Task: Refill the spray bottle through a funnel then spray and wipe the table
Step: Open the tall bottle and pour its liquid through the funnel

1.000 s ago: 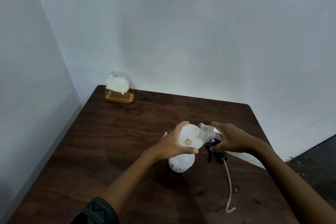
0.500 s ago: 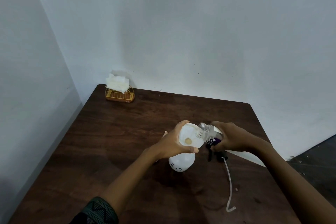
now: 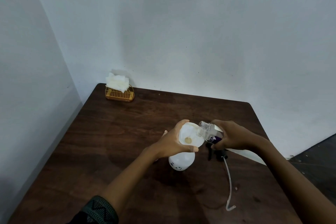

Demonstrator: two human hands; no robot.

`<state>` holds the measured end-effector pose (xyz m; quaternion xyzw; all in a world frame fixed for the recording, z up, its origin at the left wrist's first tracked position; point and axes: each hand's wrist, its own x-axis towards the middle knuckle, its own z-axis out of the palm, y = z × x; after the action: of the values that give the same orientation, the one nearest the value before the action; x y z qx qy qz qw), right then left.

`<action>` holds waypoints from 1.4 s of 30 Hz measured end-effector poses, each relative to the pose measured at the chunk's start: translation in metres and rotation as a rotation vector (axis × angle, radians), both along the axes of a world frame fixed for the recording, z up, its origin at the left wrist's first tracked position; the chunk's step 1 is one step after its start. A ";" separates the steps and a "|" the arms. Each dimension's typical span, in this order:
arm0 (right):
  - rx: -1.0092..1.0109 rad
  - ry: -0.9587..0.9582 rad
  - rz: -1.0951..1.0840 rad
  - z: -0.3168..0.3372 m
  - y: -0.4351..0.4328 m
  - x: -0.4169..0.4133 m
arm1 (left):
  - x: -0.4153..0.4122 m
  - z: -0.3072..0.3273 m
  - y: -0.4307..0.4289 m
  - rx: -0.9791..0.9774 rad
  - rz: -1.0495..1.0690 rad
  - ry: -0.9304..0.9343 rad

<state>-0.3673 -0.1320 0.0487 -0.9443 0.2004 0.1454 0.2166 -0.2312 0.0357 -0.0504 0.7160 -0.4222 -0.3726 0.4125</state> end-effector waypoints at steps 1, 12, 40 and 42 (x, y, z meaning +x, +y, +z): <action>-0.002 -0.001 0.001 0.000 0.000 0.000 | 0.000 0.000 0.000 0.000 0.000 -0.001; -0.013 -0.010 0.005 0.000 0.000 -0.003 | 0.000 0.000 0.000 0.001 0.002 -0.010; -0.033 0.007 0.022 0.004 -0.002 -0.003 | 0.000 -0.003 -0.001 0.004 0.017 -0.006; -0.034 0.005 0.014 0.003 -0.003 -0.003 | 0.000 -0.004 -0.001 0.006 0.020 -0.006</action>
<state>-0.3704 -0.1348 0.0515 -0.9489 0.1967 0.1457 0.1991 -0.2311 0.0344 -0.0540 0.7225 -0.4155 -0.3674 0.4127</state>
